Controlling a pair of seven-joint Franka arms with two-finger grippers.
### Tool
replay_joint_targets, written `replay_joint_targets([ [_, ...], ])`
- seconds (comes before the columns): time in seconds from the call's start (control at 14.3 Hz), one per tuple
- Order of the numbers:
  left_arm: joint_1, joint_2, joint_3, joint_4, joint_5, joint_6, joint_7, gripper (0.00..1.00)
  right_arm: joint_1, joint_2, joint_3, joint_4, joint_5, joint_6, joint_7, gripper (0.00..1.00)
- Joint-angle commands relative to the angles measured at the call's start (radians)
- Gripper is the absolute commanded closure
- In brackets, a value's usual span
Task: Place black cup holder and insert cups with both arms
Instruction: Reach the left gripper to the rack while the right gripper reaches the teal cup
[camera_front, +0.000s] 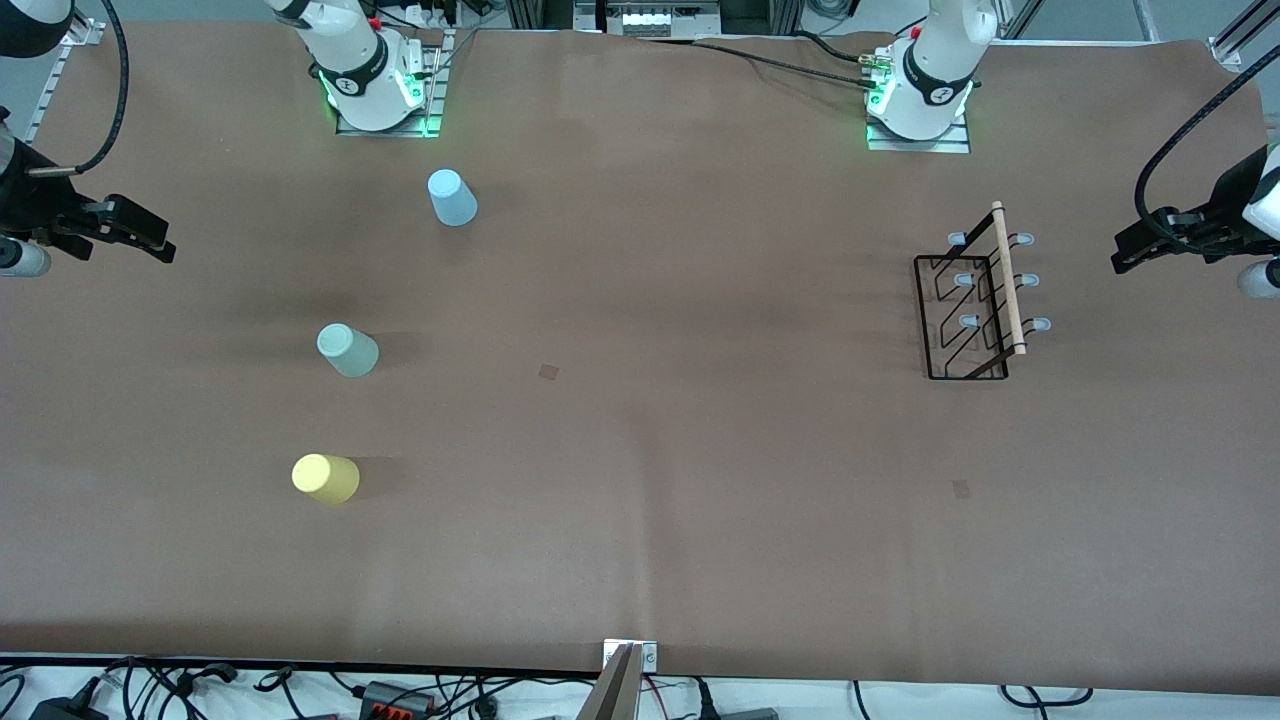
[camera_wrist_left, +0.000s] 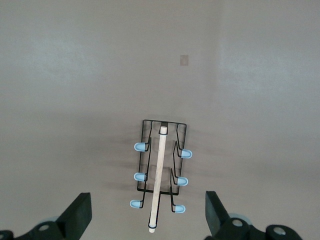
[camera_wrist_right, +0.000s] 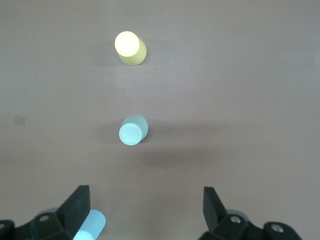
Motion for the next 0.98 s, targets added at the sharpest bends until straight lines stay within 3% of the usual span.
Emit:
replay_joint_targets([
  [0.0, 0.002, -0.020, -0.004, -0.014, 0.008, -0.008, -0.008, 0.00, -0.017, -0.013, 0.018, -0.004, -0.010, -0.015, -0.017, 0.00],
  [0.91, 0.013, 0.019, 0.005, -0.015, -0.002, -0.008, -0.014, 0.00, -0.017, 0.036, 0.018, -0.007, -0.010, 0.003, -0.017, 0.00],
])
